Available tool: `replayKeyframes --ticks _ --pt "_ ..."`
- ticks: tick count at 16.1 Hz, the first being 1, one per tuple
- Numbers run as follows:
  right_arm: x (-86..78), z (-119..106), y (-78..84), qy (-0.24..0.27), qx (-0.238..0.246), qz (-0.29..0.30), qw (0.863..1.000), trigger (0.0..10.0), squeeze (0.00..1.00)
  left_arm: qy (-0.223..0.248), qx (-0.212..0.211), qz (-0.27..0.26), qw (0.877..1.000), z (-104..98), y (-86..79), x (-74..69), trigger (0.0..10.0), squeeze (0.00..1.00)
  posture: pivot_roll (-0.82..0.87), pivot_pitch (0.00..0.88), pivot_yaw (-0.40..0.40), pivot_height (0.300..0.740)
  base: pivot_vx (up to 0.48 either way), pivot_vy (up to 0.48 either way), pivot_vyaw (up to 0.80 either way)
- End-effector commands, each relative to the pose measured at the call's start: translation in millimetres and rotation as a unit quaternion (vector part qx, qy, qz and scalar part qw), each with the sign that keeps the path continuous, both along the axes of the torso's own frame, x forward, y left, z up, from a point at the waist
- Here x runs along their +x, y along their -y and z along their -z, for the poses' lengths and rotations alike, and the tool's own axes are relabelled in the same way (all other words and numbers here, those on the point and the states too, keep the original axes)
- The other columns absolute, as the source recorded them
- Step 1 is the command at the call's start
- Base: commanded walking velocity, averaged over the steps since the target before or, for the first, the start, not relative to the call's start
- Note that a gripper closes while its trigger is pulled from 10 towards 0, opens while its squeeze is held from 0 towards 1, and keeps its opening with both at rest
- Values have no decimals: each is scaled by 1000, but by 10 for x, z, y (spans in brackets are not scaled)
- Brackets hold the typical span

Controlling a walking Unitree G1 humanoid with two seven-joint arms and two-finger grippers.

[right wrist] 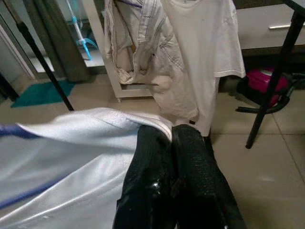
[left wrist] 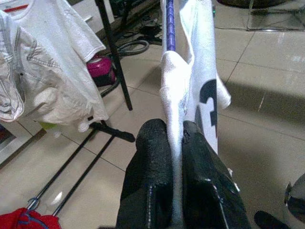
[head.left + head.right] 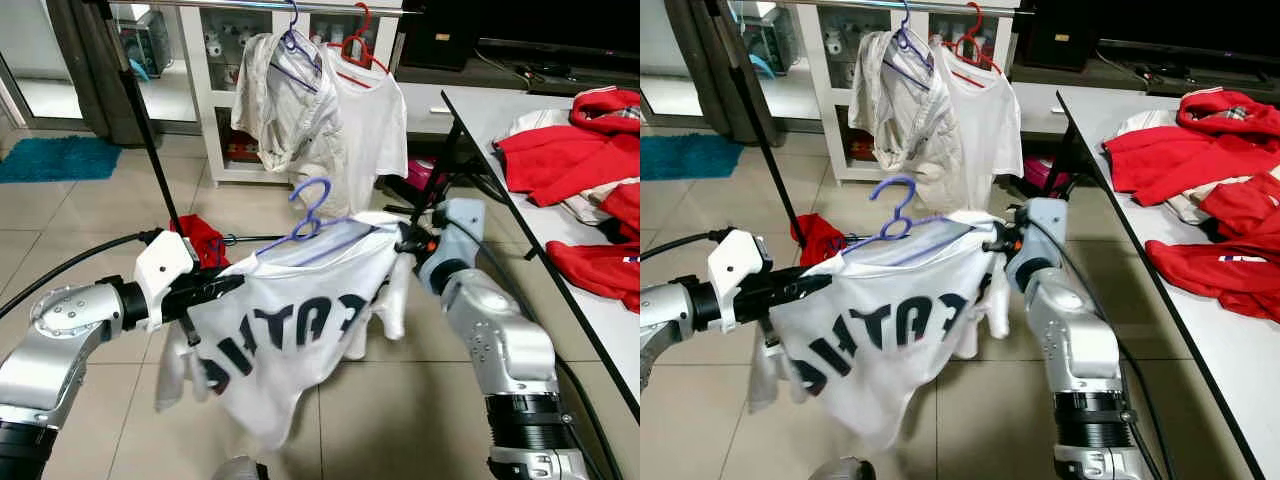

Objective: Hang hanger

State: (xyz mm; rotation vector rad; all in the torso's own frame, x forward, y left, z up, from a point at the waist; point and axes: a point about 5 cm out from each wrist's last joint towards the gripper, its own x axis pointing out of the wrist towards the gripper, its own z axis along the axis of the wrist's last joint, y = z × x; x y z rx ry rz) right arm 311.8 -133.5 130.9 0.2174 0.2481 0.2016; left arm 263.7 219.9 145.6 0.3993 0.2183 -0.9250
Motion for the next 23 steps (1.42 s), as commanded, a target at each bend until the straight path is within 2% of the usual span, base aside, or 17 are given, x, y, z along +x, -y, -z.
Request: replayKeyframes --ticks 1,6,8,10,12,19,21,22,23 --pt "31 -157 18 19 30 -3 999 0 0 -1 19 21 1000 33 26 -32 0 0 -8 0 -43 740 0 0 0" --pt "70 -265 -48 16 80 -31 996 0 0 -29 39 67 997 159 113 -119 0 0 -6 0 -45 740 0 0 0" --pt "63 -250 -59 5 80 -36 996 0 0 -36 59 59 996 209 74 -126 0 0 -5 0 -46 740 0 0 0" --pt "36 -174 -33 -19 55 -46 997 0 0 -33 103 25 994 262 -56 -91 0 0 -5 0 -46 740 0 0 0" --pt "3 -105 -1 -41 33 -58 997 0 0 -27 115 12 993 258 -90 -59 0 0 -5 0 -46 740 0 0 0" --pt "-20 -110 -103 -52 36 -81 995 0 0 -44 101 63 992 387 158 -64 0 0 -10 0 -44 740 0 0 0" --pt "-21 -94 -98 -63 23 -87 994 0 0 -41 97 64 992 382 172 -49 0 0 -14 1 -43 740 0 0 0" --pt "-24 -86 -98 -67 11 -91 994 8431 0 -37 96 64 993 375 174 -43 0 0 -17 4 -42 740 0 0 0" --pt "-49 -96 -126 -69 7 -116 991 10000 282 -29 91 57 994 350 160 -22 0 0 -17 6 -45 740 0 0 0"
